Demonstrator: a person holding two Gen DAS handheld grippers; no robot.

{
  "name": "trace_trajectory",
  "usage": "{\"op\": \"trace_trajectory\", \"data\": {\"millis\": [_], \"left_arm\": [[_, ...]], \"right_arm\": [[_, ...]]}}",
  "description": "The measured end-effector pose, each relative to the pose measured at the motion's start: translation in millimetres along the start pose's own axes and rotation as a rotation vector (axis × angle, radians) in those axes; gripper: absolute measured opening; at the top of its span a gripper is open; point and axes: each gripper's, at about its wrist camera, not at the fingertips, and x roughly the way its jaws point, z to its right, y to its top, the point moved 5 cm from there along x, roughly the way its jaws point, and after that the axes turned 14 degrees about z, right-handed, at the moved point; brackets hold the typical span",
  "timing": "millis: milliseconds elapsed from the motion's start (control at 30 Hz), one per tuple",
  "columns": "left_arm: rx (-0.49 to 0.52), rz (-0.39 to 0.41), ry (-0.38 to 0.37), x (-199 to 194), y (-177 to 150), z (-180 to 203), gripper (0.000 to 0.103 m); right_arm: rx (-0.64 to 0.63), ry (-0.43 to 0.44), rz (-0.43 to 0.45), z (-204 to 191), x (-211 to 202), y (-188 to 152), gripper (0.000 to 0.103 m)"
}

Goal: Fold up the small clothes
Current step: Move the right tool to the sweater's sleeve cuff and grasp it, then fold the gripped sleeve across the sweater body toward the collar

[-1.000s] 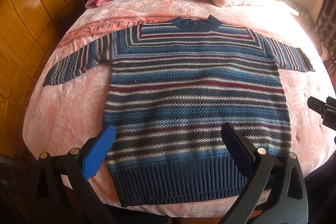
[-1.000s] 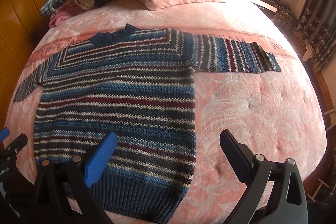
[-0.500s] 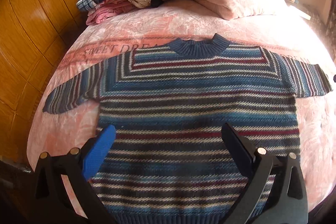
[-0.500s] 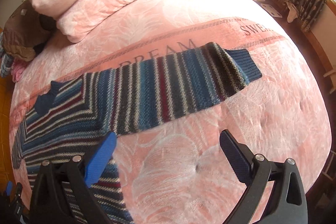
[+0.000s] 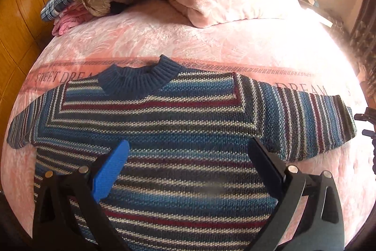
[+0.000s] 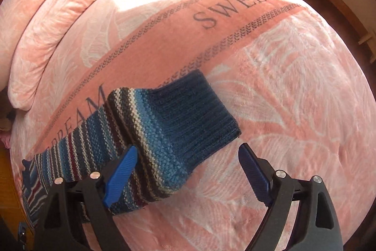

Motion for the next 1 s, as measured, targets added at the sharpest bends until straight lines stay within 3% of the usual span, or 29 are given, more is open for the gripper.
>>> {"op": "trace_trajectory", "data": {"millis": [133,233,333,367,467,633,833,1000], "left_arm": [[0.009,-0.009,0.0,12.5,2.0,14.3,0.1],[0.009,-0.018,0.003,15.6,-0.1,18.3,0.1],[0.014,-0.024,0.01,14.5,-4.2,16.7,0.1],[0.021,-0.025,0.014,13.4,-5.5,15.1,0.1],[0.037,-0.026,0.022,5.5,-9.1,5.2,0.1],[0.031,-0.005,0.046,-9.8,-5.8,-23.5,0.1],[0.002,-0.04,0.089,-6.9,-14.8,-53.1,0.1],[-0.041,-0.07,0.051,-10.2,-18.5,-71.3,0.1]], "right_arm": [[0.099,0.059,-0.042,18.1,19.7,-2.2,0.078],[0.081,0.072,-0.051,18.2,24.9,-5.8,0.063],[0.109,0.126,-0.051,19.5,24.0,-5.3,0.028],[0.129,0.155,-0.049,20.6,22.5,-5.0,0.012],[0.138,0.187,-0.006,26.0,10.4,-0.4,0.011],[0.185,0.258,0.158,39.8,-33.8,30.1,0.01],[0.058,0.038,0.081,42.7,-3.9,7.7,0.01],[0.026,-0.012,0.088,26.3,0.3,5.7,0.01]]}}
